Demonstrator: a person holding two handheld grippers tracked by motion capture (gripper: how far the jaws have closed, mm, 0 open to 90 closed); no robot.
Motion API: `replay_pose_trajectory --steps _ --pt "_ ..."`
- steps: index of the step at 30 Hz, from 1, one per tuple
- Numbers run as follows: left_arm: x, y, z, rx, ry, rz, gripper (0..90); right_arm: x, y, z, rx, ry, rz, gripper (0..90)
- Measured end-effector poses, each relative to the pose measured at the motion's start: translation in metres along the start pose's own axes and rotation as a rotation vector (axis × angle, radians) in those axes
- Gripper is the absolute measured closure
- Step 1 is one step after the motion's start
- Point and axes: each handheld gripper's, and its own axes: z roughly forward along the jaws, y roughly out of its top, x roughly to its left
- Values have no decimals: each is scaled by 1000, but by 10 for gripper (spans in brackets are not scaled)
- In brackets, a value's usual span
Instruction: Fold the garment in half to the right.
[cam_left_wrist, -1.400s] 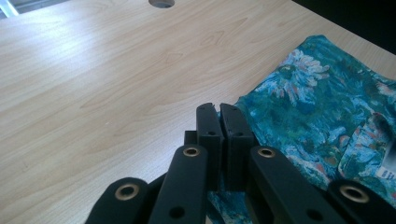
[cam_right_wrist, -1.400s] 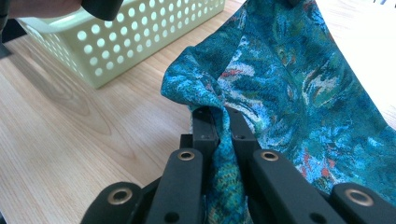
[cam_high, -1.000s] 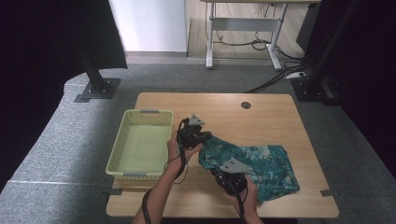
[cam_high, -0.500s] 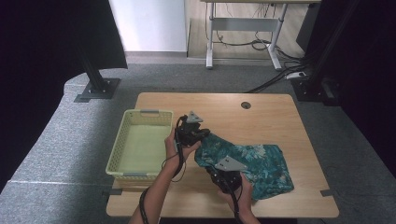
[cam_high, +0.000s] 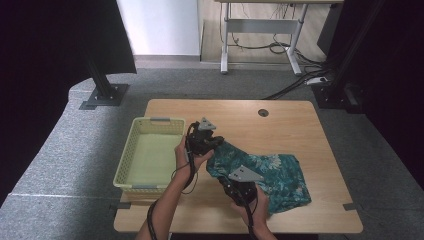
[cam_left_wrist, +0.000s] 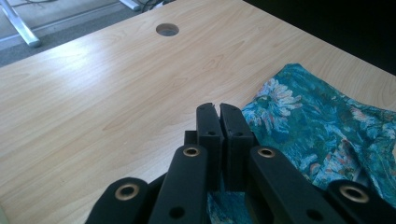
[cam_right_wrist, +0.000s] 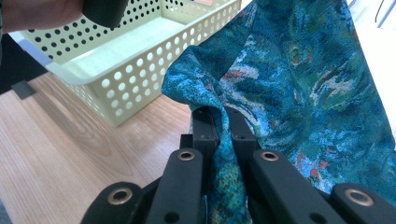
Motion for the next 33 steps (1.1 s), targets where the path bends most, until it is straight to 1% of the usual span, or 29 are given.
replay_pose_trajectory --steps 6,12,21,24,28,30,33 --pt "-2 6 -5 -13 5 10 879 0 7 -4 -22 7 23 846" --pt "-4 13 -10 -21 7 23 879 2 14 -7 -40 7 23 846" --pt "-6 20 -15 -24 12 38 879 3 18 -6 -52 8 35 846" --pt "-5 25 -20 -30 17 44 879 3 24 -8 -64 6 40 846" --pt "-5 33 -29 -48 22 51 879 4 37 -13 -102 6 50 846" --pt "-6 32 -29 -47 22 53 879 6 39 -14 -112 7 49 846" --pt "-5 27 -28 -35 20 51 879 8 37 -11 -105 11 51 845"
